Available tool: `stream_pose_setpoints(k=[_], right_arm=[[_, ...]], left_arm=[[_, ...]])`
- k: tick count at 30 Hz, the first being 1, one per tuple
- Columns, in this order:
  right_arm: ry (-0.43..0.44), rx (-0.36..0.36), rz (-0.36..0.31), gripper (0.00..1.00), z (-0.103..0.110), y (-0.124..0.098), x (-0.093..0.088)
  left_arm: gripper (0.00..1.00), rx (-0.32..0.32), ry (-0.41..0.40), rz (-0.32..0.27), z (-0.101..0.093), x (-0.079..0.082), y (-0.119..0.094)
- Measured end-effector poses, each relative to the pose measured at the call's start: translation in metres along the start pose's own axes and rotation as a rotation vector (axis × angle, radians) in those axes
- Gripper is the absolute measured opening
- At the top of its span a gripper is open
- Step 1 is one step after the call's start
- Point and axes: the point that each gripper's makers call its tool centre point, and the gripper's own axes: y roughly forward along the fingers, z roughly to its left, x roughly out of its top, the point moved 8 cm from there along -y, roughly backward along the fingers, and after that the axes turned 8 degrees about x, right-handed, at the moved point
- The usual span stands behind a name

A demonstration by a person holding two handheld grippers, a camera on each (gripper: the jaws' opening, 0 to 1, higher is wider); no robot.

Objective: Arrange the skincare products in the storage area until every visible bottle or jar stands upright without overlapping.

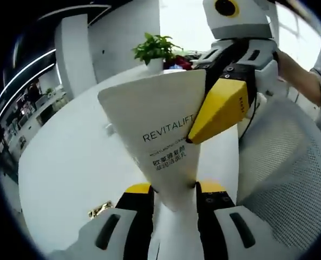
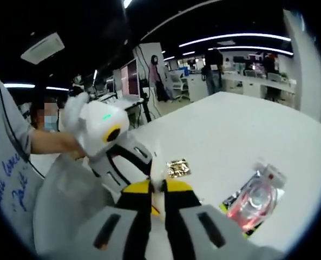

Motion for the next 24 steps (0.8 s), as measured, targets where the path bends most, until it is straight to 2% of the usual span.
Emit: stream_pose_setpoints(k=[2, 24], right_arm=[[-0.02, 0.003, 0.009, 0.07, 0.001, 0.001, 0.001], [-0.147, 0.15, 0.138, 0.07, -0.01, -0.003, 0.007]], left_arm=[[0.28, -0.007, 0.029, 0.005, -0.001, 0.001, 0.002], [0.22, -0.136, 0.048, -0.034, 0.002, -0.001, 0.003]])
